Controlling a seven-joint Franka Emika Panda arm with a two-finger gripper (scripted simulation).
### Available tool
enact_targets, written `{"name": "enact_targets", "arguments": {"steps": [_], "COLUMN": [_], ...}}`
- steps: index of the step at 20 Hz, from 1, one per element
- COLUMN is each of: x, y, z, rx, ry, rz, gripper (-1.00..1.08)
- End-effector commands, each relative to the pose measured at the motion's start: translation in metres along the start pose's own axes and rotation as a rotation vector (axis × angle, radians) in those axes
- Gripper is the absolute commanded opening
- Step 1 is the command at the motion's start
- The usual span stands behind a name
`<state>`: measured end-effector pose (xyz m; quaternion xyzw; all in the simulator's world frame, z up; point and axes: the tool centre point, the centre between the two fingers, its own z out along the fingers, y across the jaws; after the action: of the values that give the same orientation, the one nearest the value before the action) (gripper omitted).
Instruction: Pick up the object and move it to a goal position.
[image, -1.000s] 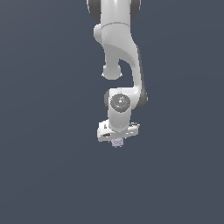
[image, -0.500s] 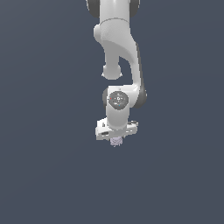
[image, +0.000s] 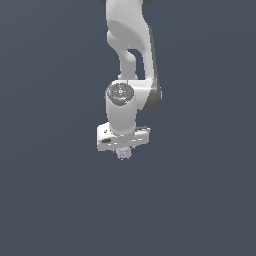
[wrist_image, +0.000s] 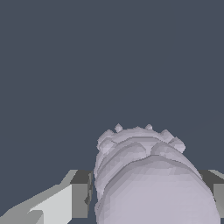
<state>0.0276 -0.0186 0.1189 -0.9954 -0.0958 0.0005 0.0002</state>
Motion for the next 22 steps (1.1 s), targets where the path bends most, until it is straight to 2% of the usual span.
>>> {"name": "enact_targets", "arguments": {"steps": [1, 22], "x": [-0.006, -0.054], "y": [0.015, 0.143], "z": [-0.026, -0.250], "rx": [0.000, 0.001], "ry": [0.001, 0.002], "rz": [0.001, 0.000], "gripper": [-1.00, -1.00]}}
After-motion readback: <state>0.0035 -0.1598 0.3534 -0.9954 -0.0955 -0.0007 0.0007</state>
